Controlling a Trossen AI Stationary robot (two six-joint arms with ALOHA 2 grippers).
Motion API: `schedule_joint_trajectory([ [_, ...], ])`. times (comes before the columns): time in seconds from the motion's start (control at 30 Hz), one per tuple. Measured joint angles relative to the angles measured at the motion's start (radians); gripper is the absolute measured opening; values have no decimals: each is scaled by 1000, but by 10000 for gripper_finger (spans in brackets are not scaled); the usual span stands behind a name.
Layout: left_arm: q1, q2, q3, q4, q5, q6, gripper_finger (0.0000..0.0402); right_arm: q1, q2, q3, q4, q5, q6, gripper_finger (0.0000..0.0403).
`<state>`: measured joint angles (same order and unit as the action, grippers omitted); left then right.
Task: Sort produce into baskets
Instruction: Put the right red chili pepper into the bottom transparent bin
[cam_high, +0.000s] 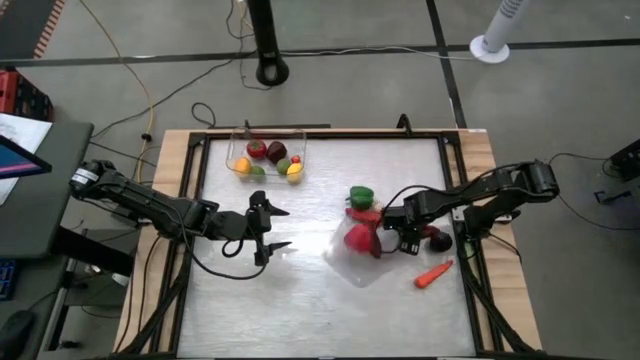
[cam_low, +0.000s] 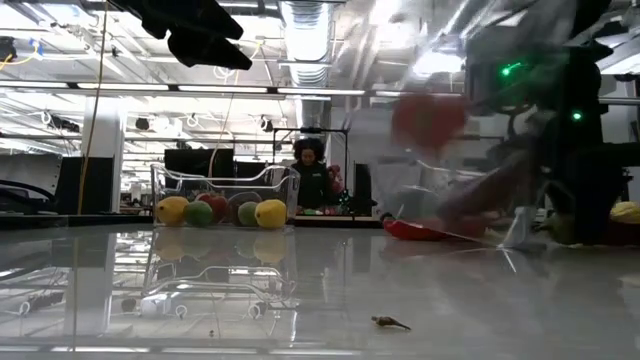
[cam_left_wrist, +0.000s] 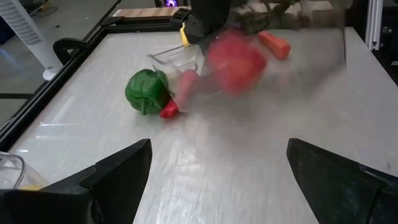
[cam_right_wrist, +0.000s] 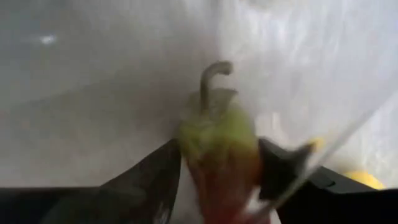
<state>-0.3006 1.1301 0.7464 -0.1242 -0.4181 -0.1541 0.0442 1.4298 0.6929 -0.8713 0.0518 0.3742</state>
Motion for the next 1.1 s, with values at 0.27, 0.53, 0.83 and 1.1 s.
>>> schedule_joint_trajectory([
  [0.27,0,0,0,0,-4,-8,361,70,-2,86,-64,114,57,211],
  [0.53,-1,0,0,-1,-5,-12,361,79,-4,97,-80,114,56,210],
  [0.83,-2,3,0,-52,52,-50,361,82,-84,109,-108,132,141,238],
  [1.1,1,43,1,-40,73,-60,361,115,-117,104,-137,133,175,287],
])
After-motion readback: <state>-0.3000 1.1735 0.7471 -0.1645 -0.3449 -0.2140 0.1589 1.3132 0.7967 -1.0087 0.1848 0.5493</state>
